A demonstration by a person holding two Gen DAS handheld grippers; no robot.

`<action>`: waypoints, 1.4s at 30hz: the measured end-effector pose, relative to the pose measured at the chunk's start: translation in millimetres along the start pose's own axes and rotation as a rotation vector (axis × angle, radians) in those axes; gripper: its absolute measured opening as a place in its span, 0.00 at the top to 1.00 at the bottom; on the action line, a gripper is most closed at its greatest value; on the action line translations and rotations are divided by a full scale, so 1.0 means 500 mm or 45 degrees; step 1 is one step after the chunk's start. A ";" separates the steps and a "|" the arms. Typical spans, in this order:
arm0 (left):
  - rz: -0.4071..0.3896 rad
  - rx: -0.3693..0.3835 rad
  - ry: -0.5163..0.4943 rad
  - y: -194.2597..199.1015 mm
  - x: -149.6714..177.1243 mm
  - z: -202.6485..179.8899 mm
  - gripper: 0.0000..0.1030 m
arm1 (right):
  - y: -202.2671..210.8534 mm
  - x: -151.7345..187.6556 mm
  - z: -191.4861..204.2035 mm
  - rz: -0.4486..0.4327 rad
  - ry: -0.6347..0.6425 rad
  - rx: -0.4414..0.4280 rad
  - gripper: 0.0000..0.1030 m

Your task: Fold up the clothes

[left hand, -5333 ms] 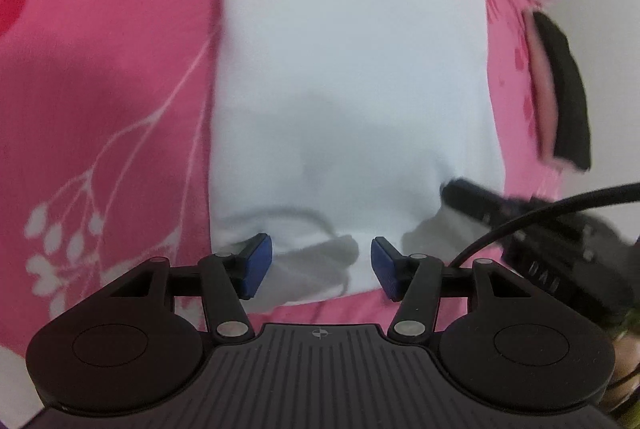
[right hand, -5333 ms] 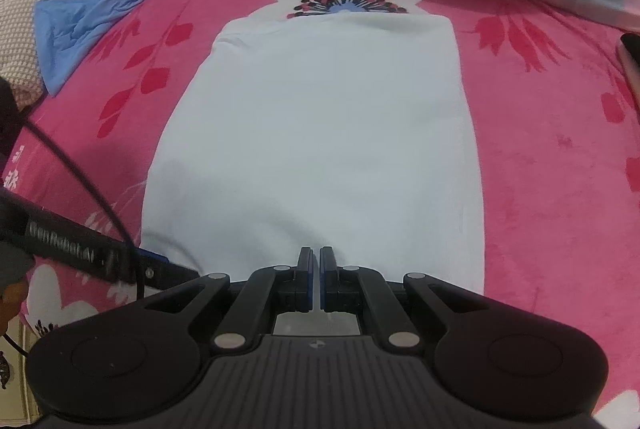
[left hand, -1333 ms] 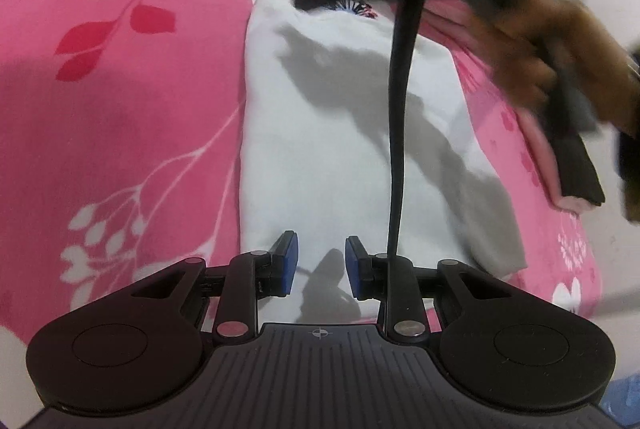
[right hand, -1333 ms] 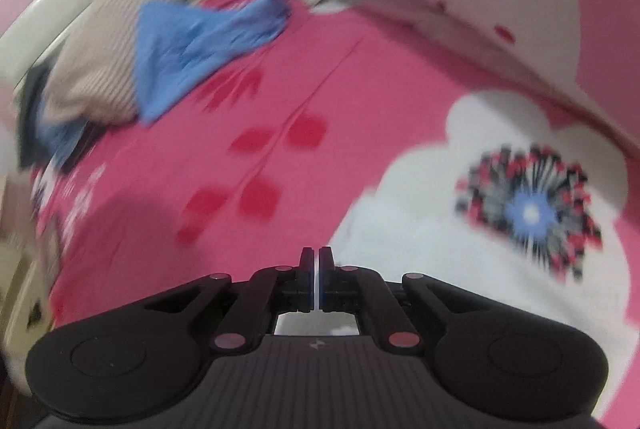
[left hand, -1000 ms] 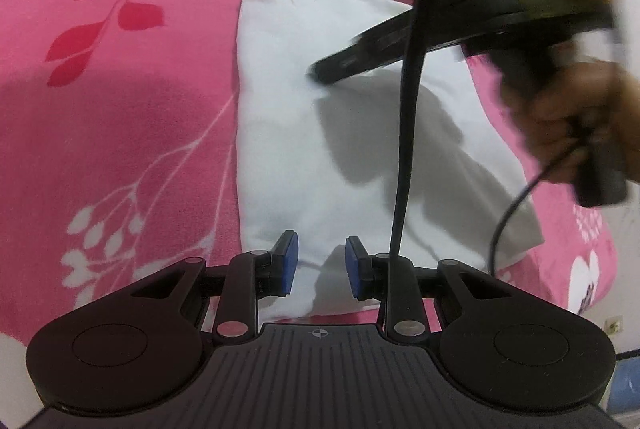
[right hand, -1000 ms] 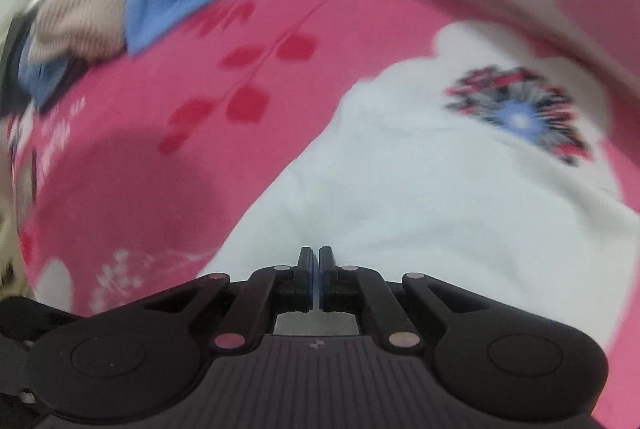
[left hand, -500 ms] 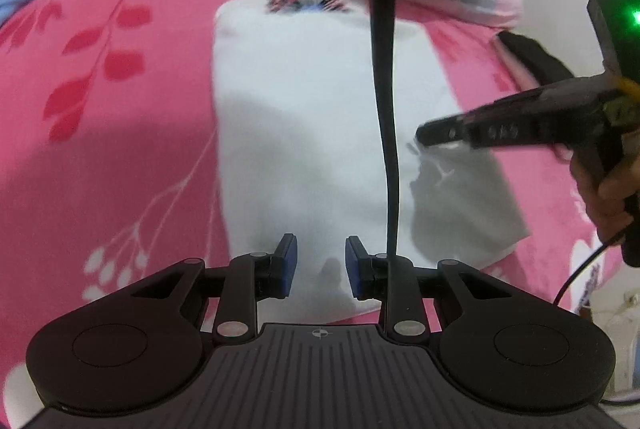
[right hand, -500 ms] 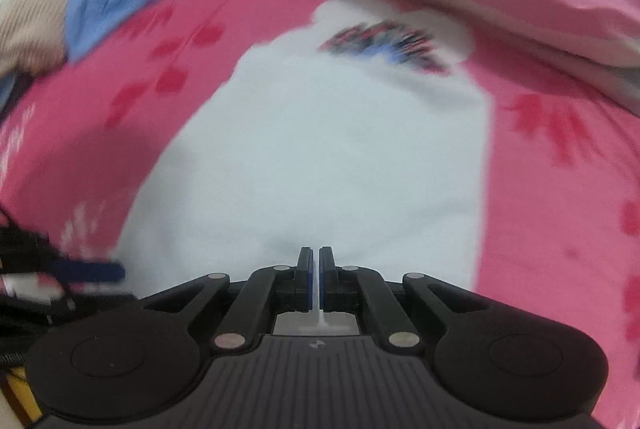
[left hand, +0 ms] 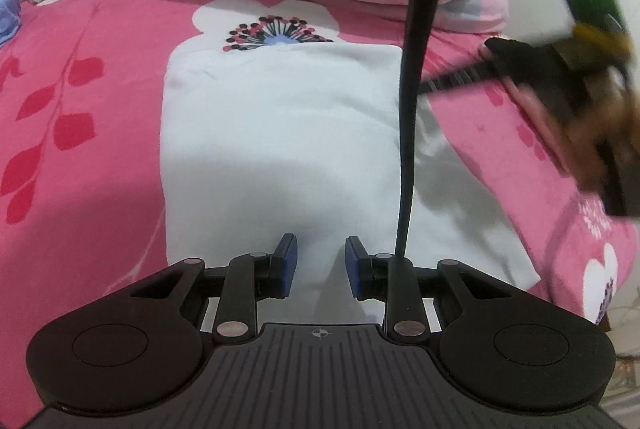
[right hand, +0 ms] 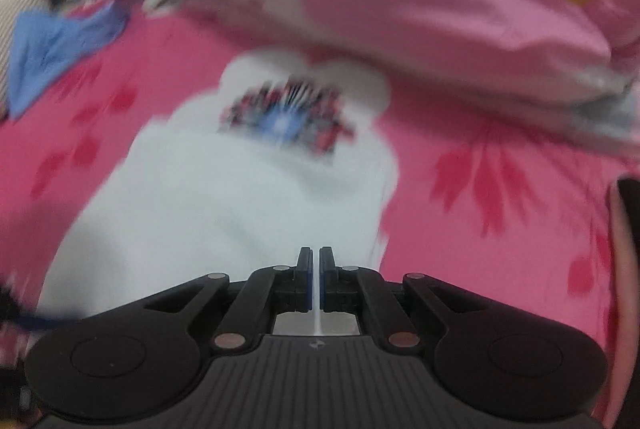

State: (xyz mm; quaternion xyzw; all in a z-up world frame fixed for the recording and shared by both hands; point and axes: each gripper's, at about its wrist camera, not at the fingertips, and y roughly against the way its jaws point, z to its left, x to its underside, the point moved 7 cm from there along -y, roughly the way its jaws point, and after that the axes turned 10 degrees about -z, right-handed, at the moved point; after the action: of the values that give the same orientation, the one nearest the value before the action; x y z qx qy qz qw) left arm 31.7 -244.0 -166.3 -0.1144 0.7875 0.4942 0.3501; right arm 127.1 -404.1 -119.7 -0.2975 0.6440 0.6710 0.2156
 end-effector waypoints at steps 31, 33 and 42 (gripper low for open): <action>0.213 0.221 -0.056 -0.038 -0.008 0.028 0.74 | 0.167 0.113 -0.012 0.191 -0.117 -0.018 0.97; 0.214 0.230 -0.070 -0.039 -0.008 0.027 0.74 | 0.168 0.139 0.030 0.228 0.017 -0.103 0.97; 0.224 0.226 -0.107 -0.041 -0.007 0.021 0.73 | 0.167 0.203 -0.089 0.340 -0.018 0.115 0.97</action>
State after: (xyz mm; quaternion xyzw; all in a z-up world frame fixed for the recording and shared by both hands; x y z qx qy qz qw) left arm 49.5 -245.3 -181.1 0.0075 0.8199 0.4556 0.3466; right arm 2.1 -464.4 -126.6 -0.1946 0.7058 0.6662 0.1422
